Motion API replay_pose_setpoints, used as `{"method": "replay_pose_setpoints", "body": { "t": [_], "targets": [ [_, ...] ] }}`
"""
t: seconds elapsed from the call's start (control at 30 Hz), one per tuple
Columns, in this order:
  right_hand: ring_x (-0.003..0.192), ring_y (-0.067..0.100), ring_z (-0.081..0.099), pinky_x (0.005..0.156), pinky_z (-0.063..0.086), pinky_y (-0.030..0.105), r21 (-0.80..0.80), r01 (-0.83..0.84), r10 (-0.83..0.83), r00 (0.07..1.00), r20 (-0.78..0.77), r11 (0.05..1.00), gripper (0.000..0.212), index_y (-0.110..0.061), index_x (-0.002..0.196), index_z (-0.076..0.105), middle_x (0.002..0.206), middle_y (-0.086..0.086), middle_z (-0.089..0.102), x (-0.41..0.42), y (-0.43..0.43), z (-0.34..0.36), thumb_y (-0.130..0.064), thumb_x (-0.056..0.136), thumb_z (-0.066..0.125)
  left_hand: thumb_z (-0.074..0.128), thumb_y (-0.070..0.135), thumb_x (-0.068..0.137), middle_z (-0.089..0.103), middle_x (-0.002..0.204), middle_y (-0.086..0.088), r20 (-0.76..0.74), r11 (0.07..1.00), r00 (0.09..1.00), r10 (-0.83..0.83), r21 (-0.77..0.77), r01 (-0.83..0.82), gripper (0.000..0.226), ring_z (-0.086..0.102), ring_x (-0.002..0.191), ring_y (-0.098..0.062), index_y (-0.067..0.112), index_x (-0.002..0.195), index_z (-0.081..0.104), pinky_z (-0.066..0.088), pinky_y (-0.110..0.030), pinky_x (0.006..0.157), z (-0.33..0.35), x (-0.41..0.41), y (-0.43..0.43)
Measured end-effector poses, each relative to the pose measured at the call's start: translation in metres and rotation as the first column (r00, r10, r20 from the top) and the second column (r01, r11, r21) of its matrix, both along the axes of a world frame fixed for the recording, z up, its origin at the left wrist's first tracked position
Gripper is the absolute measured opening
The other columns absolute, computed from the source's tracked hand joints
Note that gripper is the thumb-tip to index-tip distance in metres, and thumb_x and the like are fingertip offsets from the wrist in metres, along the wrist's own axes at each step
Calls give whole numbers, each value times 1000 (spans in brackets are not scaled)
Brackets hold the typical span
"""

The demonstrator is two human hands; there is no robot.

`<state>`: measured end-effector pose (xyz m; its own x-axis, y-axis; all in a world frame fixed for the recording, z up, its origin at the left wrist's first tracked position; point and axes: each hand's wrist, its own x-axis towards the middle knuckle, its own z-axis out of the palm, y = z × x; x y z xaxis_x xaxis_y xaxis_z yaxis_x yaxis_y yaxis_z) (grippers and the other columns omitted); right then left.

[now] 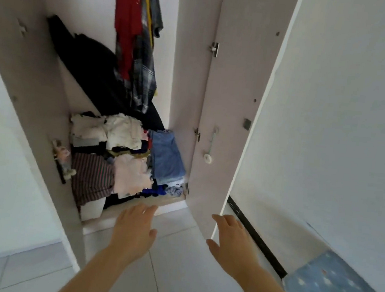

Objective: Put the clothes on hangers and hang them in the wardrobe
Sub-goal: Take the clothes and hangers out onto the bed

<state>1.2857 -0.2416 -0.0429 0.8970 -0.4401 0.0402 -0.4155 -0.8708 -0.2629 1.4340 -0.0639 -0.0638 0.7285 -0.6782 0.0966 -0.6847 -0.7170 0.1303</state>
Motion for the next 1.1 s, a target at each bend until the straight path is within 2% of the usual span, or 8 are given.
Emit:
{"method": "replay_pose_setpoints", "body": {
  "t": [0.27,0.43,0.63,0.83,0.97,1.1],
  "targets": [
    [118,14,43,103,32,27,-100,-239,247,966,79,966,54,-26,137,33,133,-5,43,128,-62,40,-40,89,53,44,38,91,42,136,5,71,979,981,183,-105,-175,53,42,120,-15,25,141,29,31,-29,100,45,76,-32],
    [121,16,41,102,32,26,-170,-322,342,934,102,931,55,-25,140,32,136,-4,41,218,-82,63,-39,90,51,48,41,91,39,140,5,97,955,961,258,-177,-238,56,40,124,-16,27,141,28,30,-31,105,70,145,-49],
    [122,17,38,99,31,25,-270,-369,415,900,137,889,56,-25,141,30,136,-3,38,343,-98,103,-37,91,50,46,38,92,40,139,2,142,925,952,272,-310,-218,56,40,123,-16,24,143,29,31,-28,101,104,259,-65],
    [120,19,40,99,32,26,-346,-366,460,853,246,864,56,-23,141,32,135,0,40,456,-102,173,-33,90,53,53,35,90,43,138,-2,158,870,941,298,-450,-200,56,42,122,-18,19,141,35,33,-30,104,152,371,-76],
    [120,19,41,98,30,24,-450,-360,526,786,324,817,53,-21,141,34,135,1,42,523,-103,226,-31,91,51,54,35,90,44,135,-1,181,834,937,299,-526,-165,57,48,113,-17,21,141,34,39,-31,100,192,434,-89],
    [118,22,43,99,31,28,-564,-355,618,684,386,745,53,-16,139,39,131,5,47,592,-102,278,-28,90,55,53,36,90,42,138,1,263,801,912,314,-589,-106,56,42,122,-16,24,141,33,34,-26,100,232,490,-108]
  ]
}}
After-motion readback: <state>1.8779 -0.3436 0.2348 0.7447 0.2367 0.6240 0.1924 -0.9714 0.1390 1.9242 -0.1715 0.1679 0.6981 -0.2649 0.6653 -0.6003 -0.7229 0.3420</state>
